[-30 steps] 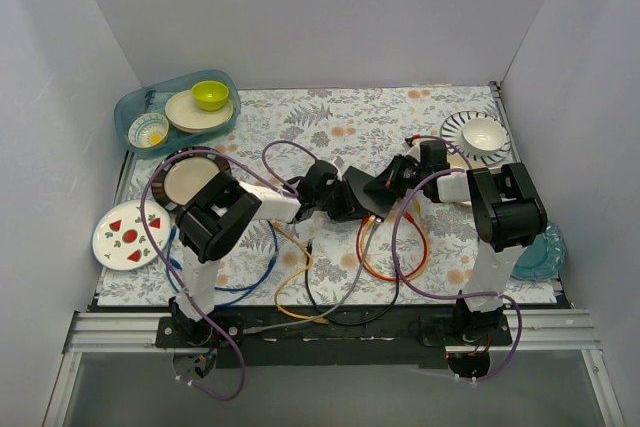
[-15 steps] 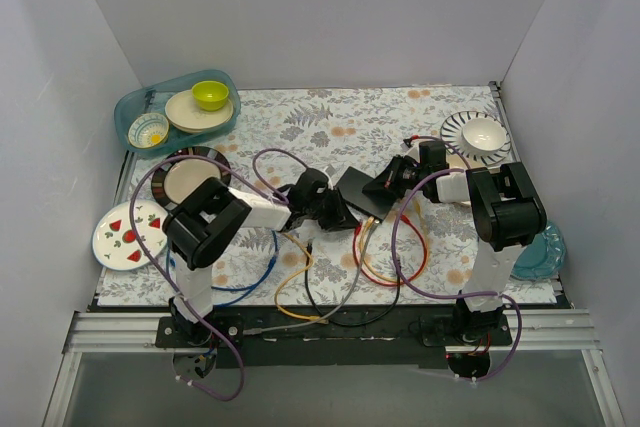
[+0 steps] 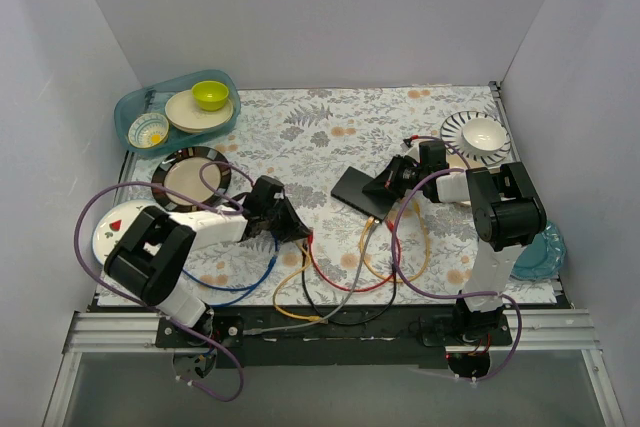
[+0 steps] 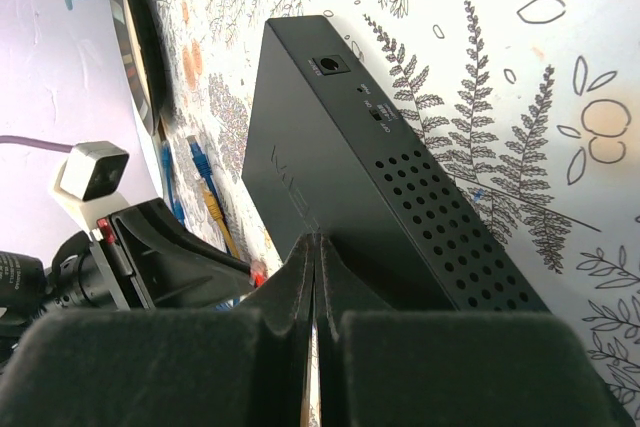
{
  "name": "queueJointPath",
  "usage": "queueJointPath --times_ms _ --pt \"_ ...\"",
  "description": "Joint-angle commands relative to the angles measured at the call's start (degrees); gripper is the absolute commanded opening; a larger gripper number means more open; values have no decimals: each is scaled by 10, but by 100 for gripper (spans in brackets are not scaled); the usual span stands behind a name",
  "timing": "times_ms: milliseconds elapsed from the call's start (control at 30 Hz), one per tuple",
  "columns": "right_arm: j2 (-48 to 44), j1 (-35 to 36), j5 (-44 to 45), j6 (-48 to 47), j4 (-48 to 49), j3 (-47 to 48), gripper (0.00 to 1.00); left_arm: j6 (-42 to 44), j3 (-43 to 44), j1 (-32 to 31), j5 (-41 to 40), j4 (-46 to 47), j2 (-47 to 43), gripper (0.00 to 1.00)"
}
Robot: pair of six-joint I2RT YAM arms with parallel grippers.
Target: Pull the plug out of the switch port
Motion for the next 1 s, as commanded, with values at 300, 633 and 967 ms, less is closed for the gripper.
queueJointPath --times_ms 300,633,967 --pt "19 -2 74 -44 -81 -18 1 55 53 3 -22 -16 -30 47" --pt "12 -1 73 -46 -76 -32 1 46 156 -55 -3 40 92 47" --pt "16 -2 69 -44 -74 -30 1 55 232 -84 14 53 184 45"
